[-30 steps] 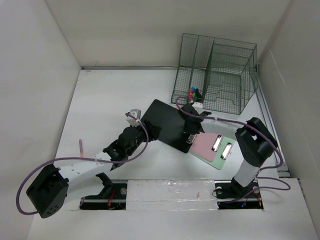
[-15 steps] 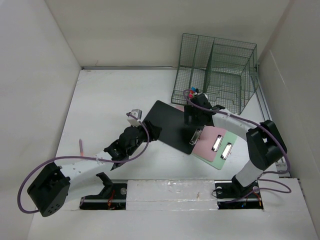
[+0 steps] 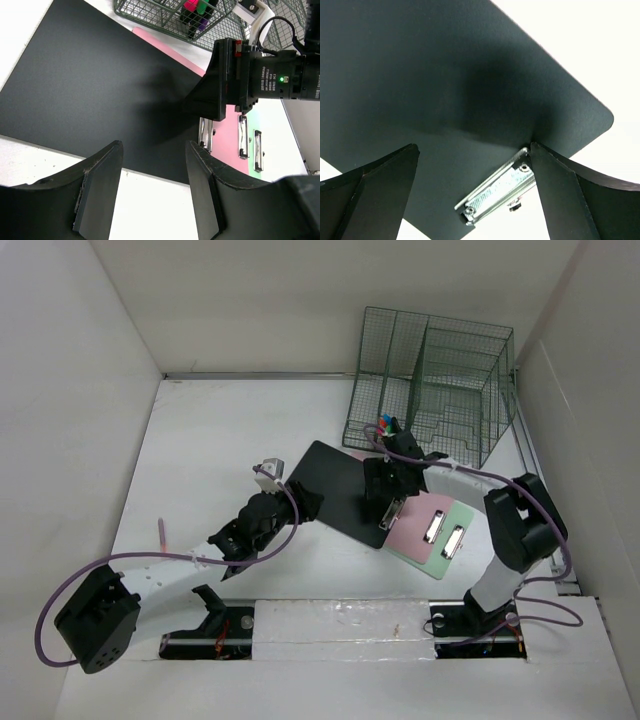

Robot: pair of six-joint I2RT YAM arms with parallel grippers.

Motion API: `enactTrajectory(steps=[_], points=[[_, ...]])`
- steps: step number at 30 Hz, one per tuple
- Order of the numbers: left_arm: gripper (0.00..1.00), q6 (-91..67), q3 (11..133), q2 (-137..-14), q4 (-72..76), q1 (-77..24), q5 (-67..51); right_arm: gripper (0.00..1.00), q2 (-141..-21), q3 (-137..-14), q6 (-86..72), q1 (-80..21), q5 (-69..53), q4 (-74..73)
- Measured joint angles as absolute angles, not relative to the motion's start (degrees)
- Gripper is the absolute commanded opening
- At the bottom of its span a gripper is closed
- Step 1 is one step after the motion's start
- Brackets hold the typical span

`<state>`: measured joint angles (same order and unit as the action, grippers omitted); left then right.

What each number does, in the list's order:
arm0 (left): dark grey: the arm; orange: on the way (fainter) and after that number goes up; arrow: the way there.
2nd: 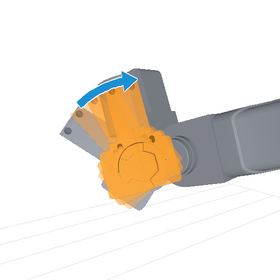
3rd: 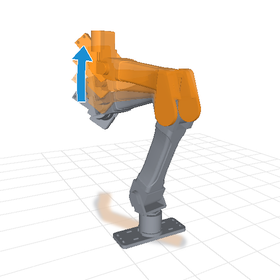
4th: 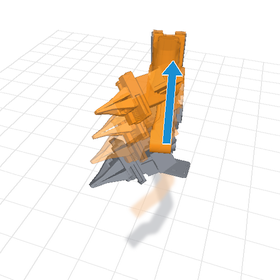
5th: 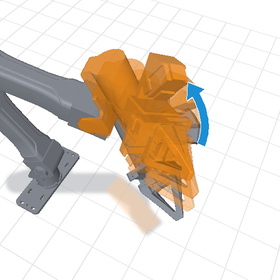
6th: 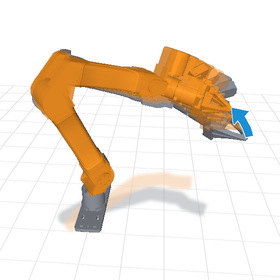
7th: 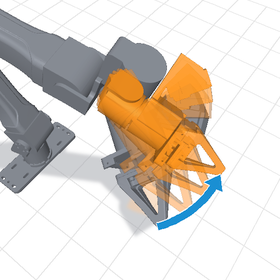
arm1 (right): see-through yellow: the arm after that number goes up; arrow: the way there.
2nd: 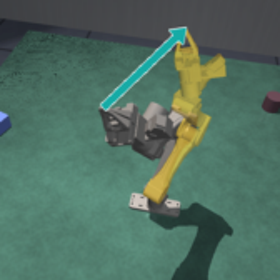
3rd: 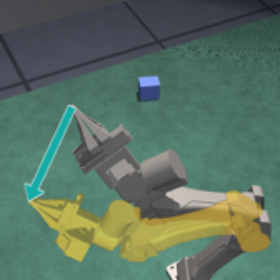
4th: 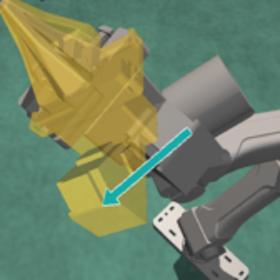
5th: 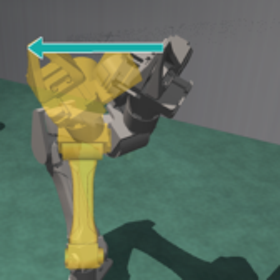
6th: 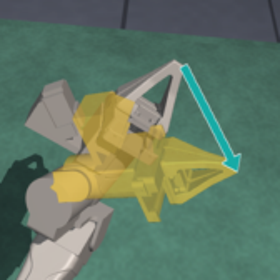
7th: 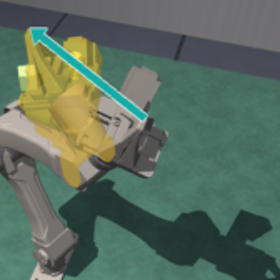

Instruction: Organize the desk

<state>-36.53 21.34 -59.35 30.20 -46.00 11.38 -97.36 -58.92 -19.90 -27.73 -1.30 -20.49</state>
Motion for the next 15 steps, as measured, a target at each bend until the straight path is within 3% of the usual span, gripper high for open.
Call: enactTrajectory(steps=[15], points=[[0.48, -36.6, 21.3, -58.3, 30.2, -46.0, 11.6, 1.00, -90.1, -51.2, -23.7, -32.7, -1.4, -20.2]])
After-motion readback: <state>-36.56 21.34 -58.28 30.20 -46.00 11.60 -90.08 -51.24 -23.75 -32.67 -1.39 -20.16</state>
